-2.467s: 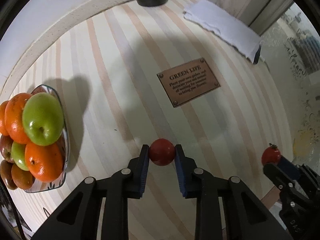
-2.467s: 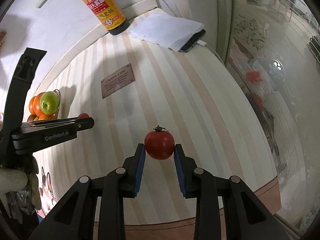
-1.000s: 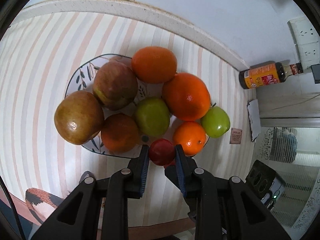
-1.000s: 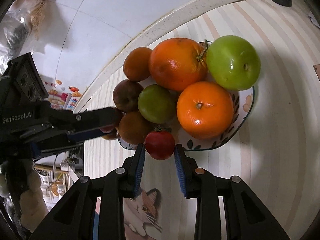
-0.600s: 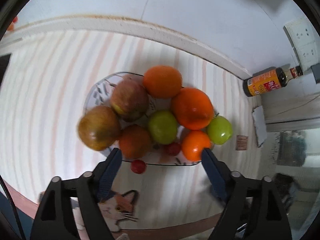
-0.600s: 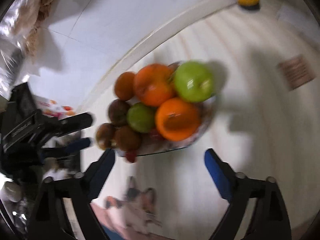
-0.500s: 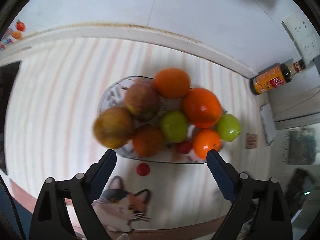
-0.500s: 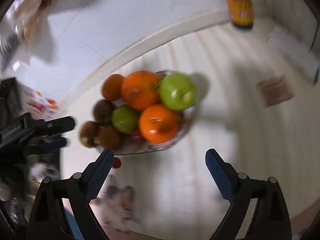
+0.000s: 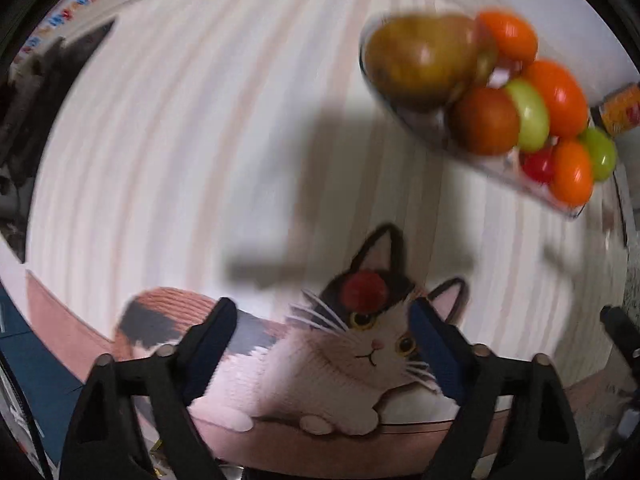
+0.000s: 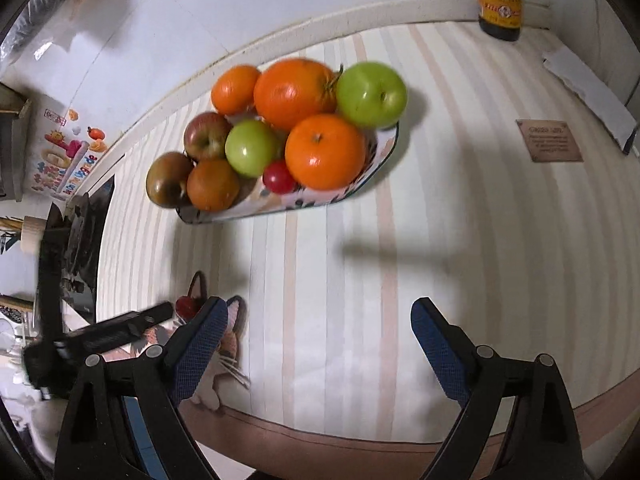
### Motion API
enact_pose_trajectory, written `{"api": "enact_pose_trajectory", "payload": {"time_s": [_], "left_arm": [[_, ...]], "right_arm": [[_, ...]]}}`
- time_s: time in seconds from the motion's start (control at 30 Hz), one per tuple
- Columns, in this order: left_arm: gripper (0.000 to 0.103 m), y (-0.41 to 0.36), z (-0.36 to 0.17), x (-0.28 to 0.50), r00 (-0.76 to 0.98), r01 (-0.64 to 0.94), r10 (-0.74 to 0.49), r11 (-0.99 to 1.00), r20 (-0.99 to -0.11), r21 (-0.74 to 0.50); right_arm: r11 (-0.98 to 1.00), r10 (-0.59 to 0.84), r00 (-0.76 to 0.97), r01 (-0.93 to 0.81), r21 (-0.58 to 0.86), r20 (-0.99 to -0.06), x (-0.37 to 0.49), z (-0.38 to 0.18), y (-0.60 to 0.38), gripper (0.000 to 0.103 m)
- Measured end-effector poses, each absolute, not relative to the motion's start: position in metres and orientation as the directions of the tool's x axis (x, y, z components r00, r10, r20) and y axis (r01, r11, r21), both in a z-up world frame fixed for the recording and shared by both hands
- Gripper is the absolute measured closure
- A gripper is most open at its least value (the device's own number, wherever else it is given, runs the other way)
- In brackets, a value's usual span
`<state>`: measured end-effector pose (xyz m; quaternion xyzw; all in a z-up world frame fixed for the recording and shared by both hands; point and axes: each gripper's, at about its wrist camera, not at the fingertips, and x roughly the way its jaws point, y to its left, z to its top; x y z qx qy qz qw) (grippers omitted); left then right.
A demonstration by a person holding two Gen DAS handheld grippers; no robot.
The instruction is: Organize fruits
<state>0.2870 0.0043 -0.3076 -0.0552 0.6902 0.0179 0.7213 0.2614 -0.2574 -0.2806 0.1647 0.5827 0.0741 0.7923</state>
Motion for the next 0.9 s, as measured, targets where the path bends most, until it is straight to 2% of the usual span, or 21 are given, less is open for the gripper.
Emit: {"api": "enact_pose_trajectory", "payload": {"time_s": [0.03, 0.07, 0.1, 0.23, 0.4, 0.57, 0.77, 0.9], "left_arm": [[0.050, 0.002, -0.313, 0.287, 0.041, -0.090, -0.059, 0.994, -0.997, -0.063], [0.060, -0.002, -0.317, 0.286, 0.033, -0.074, -0.070, 0.995, -0.997, -0.073], [0.076, -0.005, -0.319, 0.286, 0.026, -0.060, -0.071, 0.996, -0.997, -0.073], [0.085, -0.009, -0.324, 0.284, 0.058, -0.043, -0.085, 0.995, -0.995, -0.088], [0.084, 0.010, -0.315, 0.285, 0.065, -0.088, -0.160, 0.982, -0.985, -0.165], [0.068, 0.031, -0.312, 0.287, 0.073, -0.167, -0.206, 0.962, -0.976, -0.216], [0.067, 0.046, -0.322, 0.294, 0.063, -0.222, -0.261, 0.937, -0.963, -0.269], [0.062, 0.036, -0.319, 0.303, 0.064, -0.196, -0.261, 0.943, -0.963, -0.268]], "right_arm": [[0.936, 0.308, 0.314, 0.067, 0.345, -0.898, 0.261, -0.280, -0.256, 0.008], [0.940, 0.300, 0.321, 0.061, 0.335, -0.898, 0.260, -0.278, -0.253, 0.008], [0.943, 0.289, 0.329, 0.063, 0.326, -0.899, 0.260, -0.276, -0.253, 0.008], [0.942, 0.291, 0.343, 0.062, 0.331, -0.893, 0.263, -0.271, -0.254, 0.008], [0.937, 0.303, 0.340, 0.067, 0.344, -0.890, 0.266, -0.269, -0.256, 0.008], [0.926, 0.320, 0.336, 0.086, 0.367, -0.886, 0.269, -0.273, -0.259, 0.008], [0.926, 0.324, 0.325, 0.084, 0.368, -0.888, 0.274, -0.276, -0.258, 0.008], [0.928, 0.324, 0.316, 0.079, 0.365, -0.892, 0.277, -0.279, -0.256, 0.008]]}}
